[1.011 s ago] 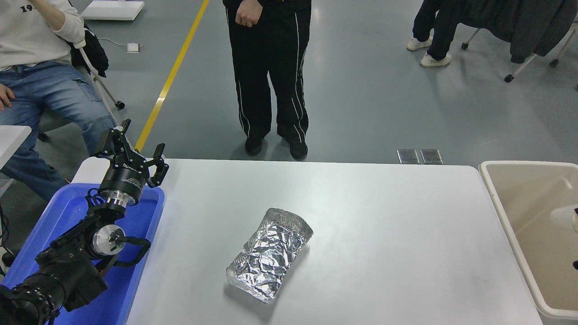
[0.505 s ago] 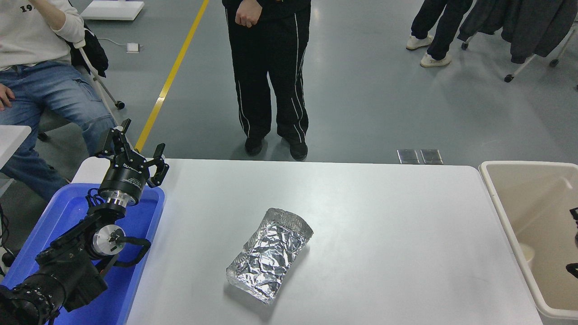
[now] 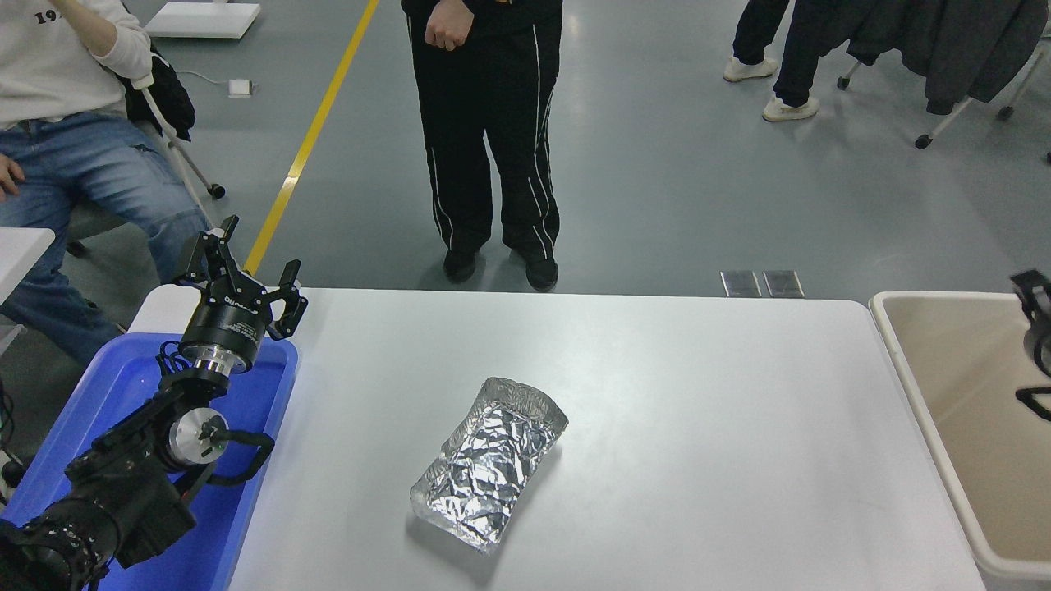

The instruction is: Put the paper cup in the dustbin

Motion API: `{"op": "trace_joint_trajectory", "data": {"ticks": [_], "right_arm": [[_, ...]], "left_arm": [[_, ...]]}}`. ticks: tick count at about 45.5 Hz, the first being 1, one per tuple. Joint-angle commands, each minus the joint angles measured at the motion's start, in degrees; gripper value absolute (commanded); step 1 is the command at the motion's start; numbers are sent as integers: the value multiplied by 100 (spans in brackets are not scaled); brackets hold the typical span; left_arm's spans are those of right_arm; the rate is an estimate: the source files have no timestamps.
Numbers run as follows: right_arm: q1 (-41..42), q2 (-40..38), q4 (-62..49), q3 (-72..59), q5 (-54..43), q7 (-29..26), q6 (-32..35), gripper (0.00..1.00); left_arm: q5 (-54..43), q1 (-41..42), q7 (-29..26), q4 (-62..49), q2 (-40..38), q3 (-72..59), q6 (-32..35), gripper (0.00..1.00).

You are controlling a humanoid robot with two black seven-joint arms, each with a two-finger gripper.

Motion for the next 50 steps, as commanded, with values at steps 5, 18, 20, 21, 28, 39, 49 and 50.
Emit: {"op": "trace_joint_trajectory", "data": {"ticks": [5, 18, 20, 21, 28, 39, 49, 50], "right_arm": [[1084, -240, 337, 1088, 1663, 2, 576, 99], [575, -512, 548, 3392, 2157, 28, 1850, 100], [400, -547, 732, 3699, 2157, 63, 1912, 99], [294, -556, 872, 3849, 2157, 98, 1930, 99], [-900, -574, 1979, 4693, 2157, 432, 1939, 99], [-2132, -47, 2500, 4940, 2052, 1276, 1930, 100], [-2291, 226, 2535, 4896, 2043, 1435, 1930, 99], [-2291, 235, 2543, 4879, 2043, 1435, 1930, 99]], "left_arm": [[1, 0, 0, 7, -1, 0, 0, 100], [1, 0, 0, -2, -1, 0, 0, 100], [1, 0, 0, 7, -1, 0, 0, 100], [1, 0, 0, 7, -1, 0, 0, 100], [1, 0, 0, 7, -1, 0, 0, 100], [1, 0, 0, -2, -1, 0, 0, 100], [1, 0, 0, 7, -1, 0, 0, 100], [1, 0, 0, -2, -1, 9, 0, 100]]}}
